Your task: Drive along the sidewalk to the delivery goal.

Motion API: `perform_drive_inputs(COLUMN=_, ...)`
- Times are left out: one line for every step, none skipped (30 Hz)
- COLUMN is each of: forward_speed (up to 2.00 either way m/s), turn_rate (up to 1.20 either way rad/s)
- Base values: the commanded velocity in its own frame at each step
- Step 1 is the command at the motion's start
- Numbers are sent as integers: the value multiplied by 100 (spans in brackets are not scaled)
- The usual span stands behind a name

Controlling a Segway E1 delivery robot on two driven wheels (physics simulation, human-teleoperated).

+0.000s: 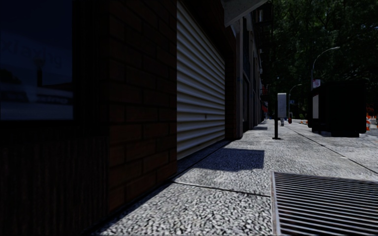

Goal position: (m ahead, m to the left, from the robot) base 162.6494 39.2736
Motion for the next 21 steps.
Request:
perform_drive_inputs(forward_speed=0, turn_rate=-77)
perform_drive_inputs(forward_speed=0, turn_rate=-77)
perform_drive_inputs(forward_speed=0, turn_rate=-77)
perform_drive_inputs(forward_speed=0, turn_rate=-77)
perform_drive_inputs(forward_speed=0, turn_rate=-12)
perform_drive_inputs(forward_speed=0, turn_rate=-3)
perform_drive_inputs(forward_speed=0, turn_rate=0)
perform_drive_inputs(forward_speed=0, turn_rate=0)
perform_drive_inputs(forward_speed=0, turn_rate=0)
perform_drive_inputs(forward_speed=0, turn_rate=0)
perform_drive_inputs(forward_speed=0, turn_rate=0)
perform_drive_inputs(forward_speed=0, turn_rate=-11)
perform_drive_inputs(forward_speed=0, turn_rate=-55)
perform_drive_inputs(forward_speed=0, turn_rate=-81)
perform_drive_inputs(forward_speed=0, turn_rate=-120)
perform_drive_inputs(forward_speed=0, turn_rate=-120)
perform_drive_inputs(forward_speed=0, turn_rate=-120)
perform_drive_inputs(forward_speed=0, turn_rate=-120)
perform_drive_inputs(forward_speed=0, turn_rate=-120)
perform_drive_inputs(forward_speed=0, turn_rate=-120)
perform_drive_inputs(forward_speed=0, turn_rate=-120)
